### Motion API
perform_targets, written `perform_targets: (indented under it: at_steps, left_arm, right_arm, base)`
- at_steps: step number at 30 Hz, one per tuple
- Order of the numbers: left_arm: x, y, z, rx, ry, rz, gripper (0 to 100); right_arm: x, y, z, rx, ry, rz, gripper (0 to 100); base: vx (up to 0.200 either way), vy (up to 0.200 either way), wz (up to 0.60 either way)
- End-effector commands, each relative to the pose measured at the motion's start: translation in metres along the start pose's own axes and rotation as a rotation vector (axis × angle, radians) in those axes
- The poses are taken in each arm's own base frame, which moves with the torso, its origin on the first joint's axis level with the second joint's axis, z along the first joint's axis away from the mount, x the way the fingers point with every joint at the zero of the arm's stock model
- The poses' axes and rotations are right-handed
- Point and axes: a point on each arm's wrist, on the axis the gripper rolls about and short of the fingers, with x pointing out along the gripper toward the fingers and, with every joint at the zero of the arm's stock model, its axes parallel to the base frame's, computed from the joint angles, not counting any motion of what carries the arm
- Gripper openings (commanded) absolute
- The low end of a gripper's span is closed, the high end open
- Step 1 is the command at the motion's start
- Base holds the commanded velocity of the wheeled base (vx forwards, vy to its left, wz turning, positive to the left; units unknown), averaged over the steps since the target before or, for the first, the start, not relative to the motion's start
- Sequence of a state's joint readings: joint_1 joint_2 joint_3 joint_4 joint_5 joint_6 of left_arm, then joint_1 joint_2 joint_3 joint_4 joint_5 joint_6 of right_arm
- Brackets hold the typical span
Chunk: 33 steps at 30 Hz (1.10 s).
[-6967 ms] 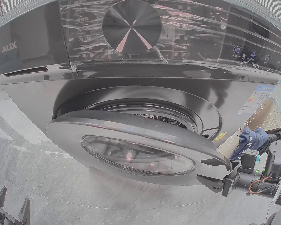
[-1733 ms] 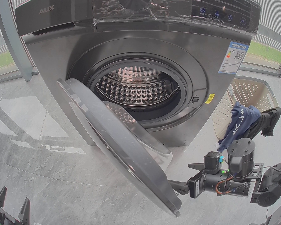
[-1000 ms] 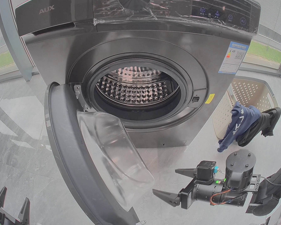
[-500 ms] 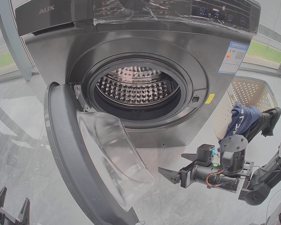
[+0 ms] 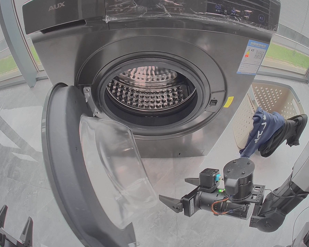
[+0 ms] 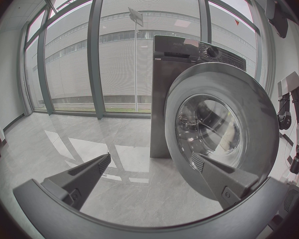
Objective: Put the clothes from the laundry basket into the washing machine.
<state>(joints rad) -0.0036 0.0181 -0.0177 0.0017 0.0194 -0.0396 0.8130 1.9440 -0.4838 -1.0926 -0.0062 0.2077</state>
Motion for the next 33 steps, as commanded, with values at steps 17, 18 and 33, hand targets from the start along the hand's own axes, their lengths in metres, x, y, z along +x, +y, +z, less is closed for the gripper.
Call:
perform_targets:
  at_steps: [17, 18, 33]
  left_arm:
    - [0.0, 0.0, -0.005, 0.0, 0.002, 0.0, 100]
    - [0.0, 0.0, -0.004, 0.0, 0.001, 0.0, 100]
    - [0.0, 0.0, -0.005, 0.0, 0.002, 0.0, 100]
  right_arm:
    - [0.037, 0.005, 0.007, -0.006, -0.062, 0.025, 100]
    - [0.04, 0.005, 0.008, -0.006, -0.069, 0.027, 100]
    - [0.098, 0.03, 0.016, -0.016, -0.149, 0.093, 100]
  base:
    - [-0.106, 0.0, 0.0]
    - [-0.2, 0.0, 0.0]
    - [-0.107, 0.0, 0.0]
